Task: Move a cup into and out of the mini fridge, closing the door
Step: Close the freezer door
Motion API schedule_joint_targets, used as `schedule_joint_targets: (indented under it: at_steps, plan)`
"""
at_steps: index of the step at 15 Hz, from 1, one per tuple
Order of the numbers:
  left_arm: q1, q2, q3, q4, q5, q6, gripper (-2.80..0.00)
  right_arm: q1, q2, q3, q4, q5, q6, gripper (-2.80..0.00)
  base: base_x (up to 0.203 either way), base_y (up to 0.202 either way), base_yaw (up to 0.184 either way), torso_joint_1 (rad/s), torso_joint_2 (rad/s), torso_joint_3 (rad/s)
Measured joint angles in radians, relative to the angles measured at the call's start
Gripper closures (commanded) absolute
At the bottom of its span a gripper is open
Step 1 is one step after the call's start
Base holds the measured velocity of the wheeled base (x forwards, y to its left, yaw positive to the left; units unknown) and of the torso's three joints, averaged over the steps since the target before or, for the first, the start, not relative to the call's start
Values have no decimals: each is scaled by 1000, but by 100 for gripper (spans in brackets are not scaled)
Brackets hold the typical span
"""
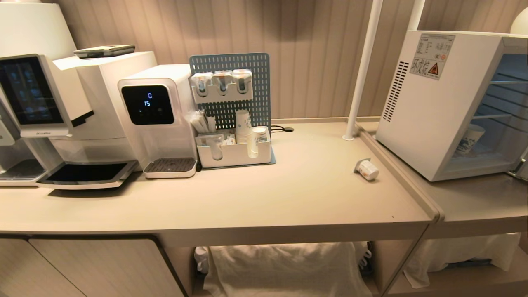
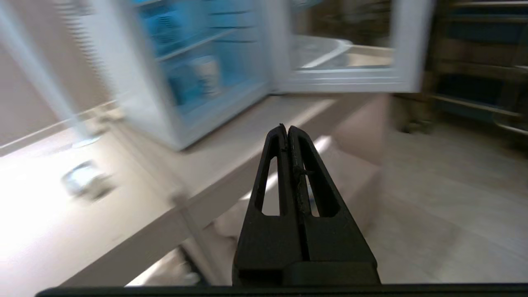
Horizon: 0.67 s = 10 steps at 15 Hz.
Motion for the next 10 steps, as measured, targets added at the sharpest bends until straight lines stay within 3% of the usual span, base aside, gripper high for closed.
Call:
schedule_joint_targets:
  at_steps: [4, 6, 8, 10]
  plan:
    - [0, 0, 0, 0, 0, -1, 0, 4, -126, 152, 18, 416, 44, 0, 0, 0, 0, 0, 0, 0]
    - [0, 0, 0, 0, 0, 0, 0, 5, -145, 247, 15, 604, 4, 0, 0, 0, 0, 0, 0, 0]
    - [0, 0, 0, 0, 0, 0, 0, 6, -150, 276, 63, 681, -56, 0, 0, 0, 0, 0, 0, 0]
    - [0, 0, 0, 0, 1, 0, 0, 7, -141, 276, 85, 685, -73, 0, 0, 0, 0, 0, 0, 0]
